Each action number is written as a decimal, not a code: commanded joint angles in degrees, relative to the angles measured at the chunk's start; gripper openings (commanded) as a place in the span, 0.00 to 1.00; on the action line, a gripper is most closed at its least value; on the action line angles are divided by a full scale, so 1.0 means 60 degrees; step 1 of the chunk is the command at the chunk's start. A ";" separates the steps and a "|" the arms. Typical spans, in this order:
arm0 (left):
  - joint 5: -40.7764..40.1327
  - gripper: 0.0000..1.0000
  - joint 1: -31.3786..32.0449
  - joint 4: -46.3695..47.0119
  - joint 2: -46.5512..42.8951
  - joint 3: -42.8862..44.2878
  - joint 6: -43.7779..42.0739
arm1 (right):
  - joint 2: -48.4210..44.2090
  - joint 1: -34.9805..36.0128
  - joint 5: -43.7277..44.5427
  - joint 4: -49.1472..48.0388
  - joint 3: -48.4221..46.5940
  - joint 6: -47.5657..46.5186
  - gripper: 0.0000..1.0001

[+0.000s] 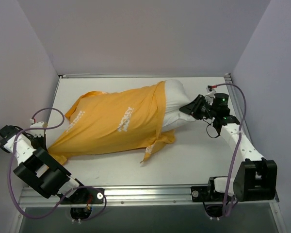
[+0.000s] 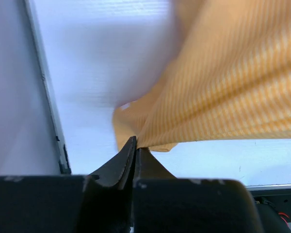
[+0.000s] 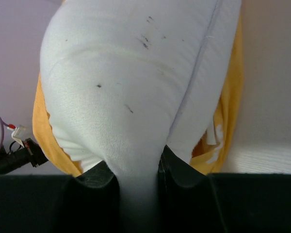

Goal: Remove the pillowcase from the pillow

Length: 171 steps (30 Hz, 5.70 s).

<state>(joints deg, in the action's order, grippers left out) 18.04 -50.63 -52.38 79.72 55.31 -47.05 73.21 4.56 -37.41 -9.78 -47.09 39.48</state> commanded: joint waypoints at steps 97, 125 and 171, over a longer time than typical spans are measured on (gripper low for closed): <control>-0.2553 0.02 0.1546 0.2883 0.0218 -0.0740 -0.1816 | -0.0028 -0.4199 0.0596 0.1336 -0.4762 -0.1044 0.00; 0.0200 0.30 0.1276 -0.0131 -0.1481 0.1371 -0.1608 | 0.0233 0.0249 0.1137 0.2303 -0.2961 -0.2903 1.00; 0.1154 0.02 1.3419 -0.2242 0.2973 0.6911 0.3227 | -0.1508 0.4148 -0.0270 0.0693 -0.1175 -0.6478 0.00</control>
<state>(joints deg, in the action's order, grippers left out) 23.35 29.89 -64.90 98.61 98.02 -26.81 68.03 28.77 -37.21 -4.80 -50.63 3.07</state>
